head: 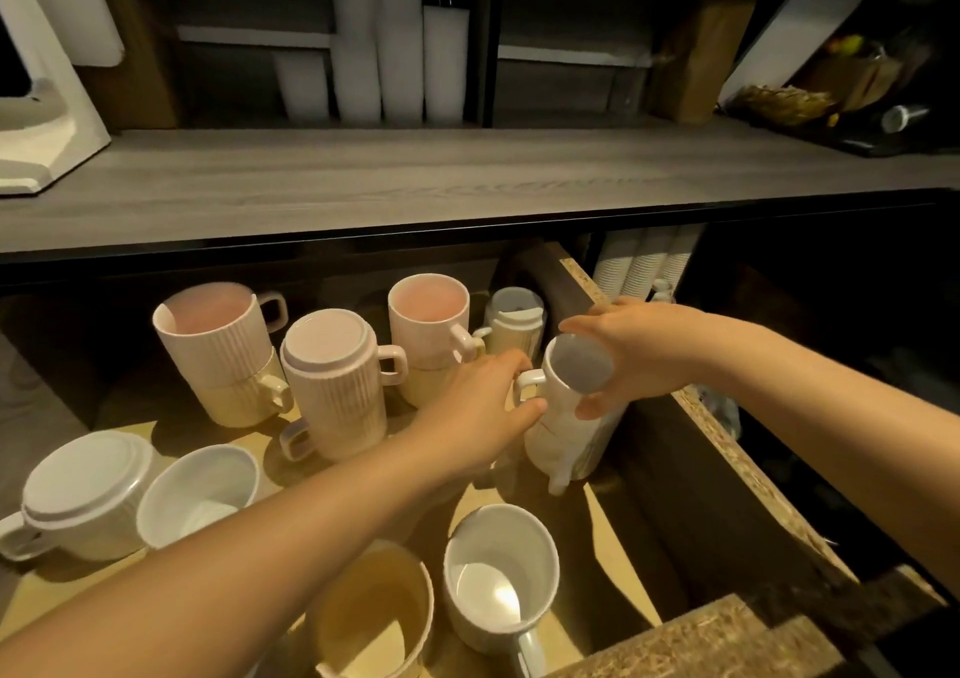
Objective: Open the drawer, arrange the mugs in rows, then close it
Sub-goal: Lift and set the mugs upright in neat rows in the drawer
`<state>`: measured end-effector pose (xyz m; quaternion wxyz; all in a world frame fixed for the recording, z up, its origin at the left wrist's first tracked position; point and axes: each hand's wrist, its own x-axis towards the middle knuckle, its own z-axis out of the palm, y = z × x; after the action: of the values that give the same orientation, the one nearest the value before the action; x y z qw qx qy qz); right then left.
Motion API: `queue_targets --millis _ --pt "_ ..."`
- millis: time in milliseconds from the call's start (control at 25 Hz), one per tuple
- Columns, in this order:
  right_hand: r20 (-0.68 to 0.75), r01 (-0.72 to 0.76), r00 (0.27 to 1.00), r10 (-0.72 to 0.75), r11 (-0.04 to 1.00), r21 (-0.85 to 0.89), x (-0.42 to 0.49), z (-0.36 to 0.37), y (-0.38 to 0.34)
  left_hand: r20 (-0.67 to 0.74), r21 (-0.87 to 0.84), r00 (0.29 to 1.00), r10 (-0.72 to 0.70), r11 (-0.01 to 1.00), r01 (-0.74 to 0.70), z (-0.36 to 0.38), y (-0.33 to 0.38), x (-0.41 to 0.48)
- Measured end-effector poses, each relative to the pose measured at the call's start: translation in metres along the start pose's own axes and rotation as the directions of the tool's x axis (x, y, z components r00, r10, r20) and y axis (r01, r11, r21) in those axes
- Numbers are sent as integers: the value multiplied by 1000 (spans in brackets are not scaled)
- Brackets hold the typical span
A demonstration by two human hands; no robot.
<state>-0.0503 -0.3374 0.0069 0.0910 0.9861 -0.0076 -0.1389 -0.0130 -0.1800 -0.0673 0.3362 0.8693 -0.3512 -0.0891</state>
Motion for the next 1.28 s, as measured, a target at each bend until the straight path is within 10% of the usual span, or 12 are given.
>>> queue_targets --millis 360,680,920,1280 --pt "-95 111 991 -94 976 187 -5 2 10 125 -88 991 36 996 -25 -6 -13 -4" --pt "-214 348 937 -275 747 567 -33 -12 1 130 -372 978 166 922 -107 -28 -20 -18" --pt "-48 199 964 -263 587 785 -42 -14 2 -30 -322 981 193 927 -193 -31 -9 -31" --pt "-60 52 998 -31 917 395 -60 -7 -3 204 14 957 204 977 -211 -14 12 -34"
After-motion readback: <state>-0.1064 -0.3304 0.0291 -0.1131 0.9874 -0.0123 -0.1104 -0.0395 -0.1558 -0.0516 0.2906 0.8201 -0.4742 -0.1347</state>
